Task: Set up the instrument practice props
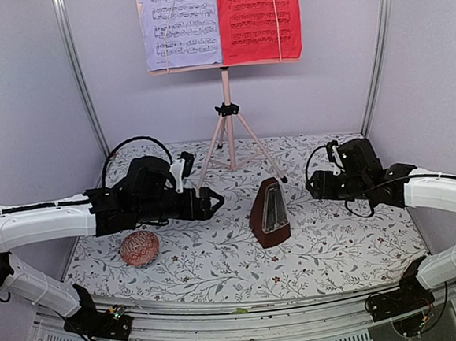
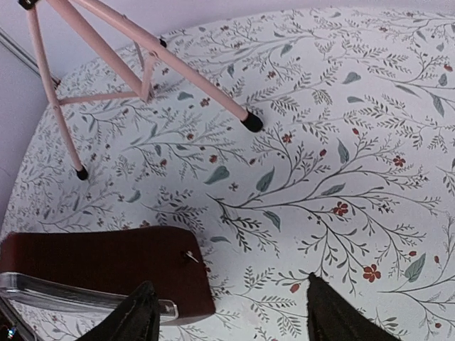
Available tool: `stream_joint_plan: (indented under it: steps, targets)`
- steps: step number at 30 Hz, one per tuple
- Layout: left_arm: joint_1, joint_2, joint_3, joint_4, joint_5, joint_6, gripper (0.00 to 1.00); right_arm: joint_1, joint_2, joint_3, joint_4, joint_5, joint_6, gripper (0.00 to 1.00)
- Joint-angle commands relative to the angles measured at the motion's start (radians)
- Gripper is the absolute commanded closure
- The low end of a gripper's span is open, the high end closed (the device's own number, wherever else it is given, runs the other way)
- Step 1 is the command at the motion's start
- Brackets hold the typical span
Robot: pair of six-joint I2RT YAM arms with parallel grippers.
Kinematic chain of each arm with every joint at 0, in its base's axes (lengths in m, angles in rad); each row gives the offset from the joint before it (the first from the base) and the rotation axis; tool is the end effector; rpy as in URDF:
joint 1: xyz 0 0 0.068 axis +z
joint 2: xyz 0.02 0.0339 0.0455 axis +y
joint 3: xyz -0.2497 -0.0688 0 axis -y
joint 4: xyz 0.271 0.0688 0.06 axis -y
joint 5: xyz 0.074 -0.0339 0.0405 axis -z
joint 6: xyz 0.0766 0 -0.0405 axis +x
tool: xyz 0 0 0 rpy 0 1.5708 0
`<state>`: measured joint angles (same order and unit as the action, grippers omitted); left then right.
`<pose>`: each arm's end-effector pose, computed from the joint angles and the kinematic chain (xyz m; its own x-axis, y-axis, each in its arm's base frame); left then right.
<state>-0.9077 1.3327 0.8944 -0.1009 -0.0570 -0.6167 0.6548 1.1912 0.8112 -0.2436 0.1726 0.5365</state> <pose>0.2257 -0.2819 0.2182 -0.6955 -0.0476 -0.7170 0.4345 0.7668 -0.4724 0.2640 0.1861 0.2133 -0.6482 0.1371 -0.7490 -0.1839 0.9264 0.3287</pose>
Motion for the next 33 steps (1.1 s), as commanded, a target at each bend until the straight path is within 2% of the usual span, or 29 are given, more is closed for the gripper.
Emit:
stream_joint_plan:
  steps: [1, 4, 9, 16, 22, 28, 33]
  targets:
    - [-0.035, 0.003, -0.008, 0.023, -0.011, -0.038, 0.08, -0.026, 0.087, -0.059, 0.098, -0.121, -0.015, 0.39]
    - [-0.049, 0.016, -0.01, 0.023, -0.027, -0.055, 0.08, -0.026, 0.192, -0.072, 0.173, -0.158, -0.022, 0.52]
    - [-0.075, 0.04, -0.015, 0.023, -0.045, -0.08, 0.08, -0.005, 0.313, -0.076, 0.261, -0.185, -0.011, 0.59]
    - [-0.085, 0.05, -0.029, 0.021, -0.062, -0.087, 0.08, 0.141, 0.403, -0.048, 0.314, -0.164, 0.049, 0.59]
    - [-0.083, 0.062, -0.022, 0.01, -0.08, -0.025, 0.06, 0.255, 0.518, 0.055, 0.345, -0.188, 0.087, 0.58]
    - [-0.067, 0.121, 0.008, 0.039, -0.061, 0.112, 0.06, 0.266, 0.574, 0.12, 0.365, -0.206, 0.087, 0.55]
    - [-0.059, 0.175, 0.036, 0.066, -0.05, 0.185, 0.06, 0.245, 0.476, 0.06, 0.336, -0.163, 0.071, 0.52]
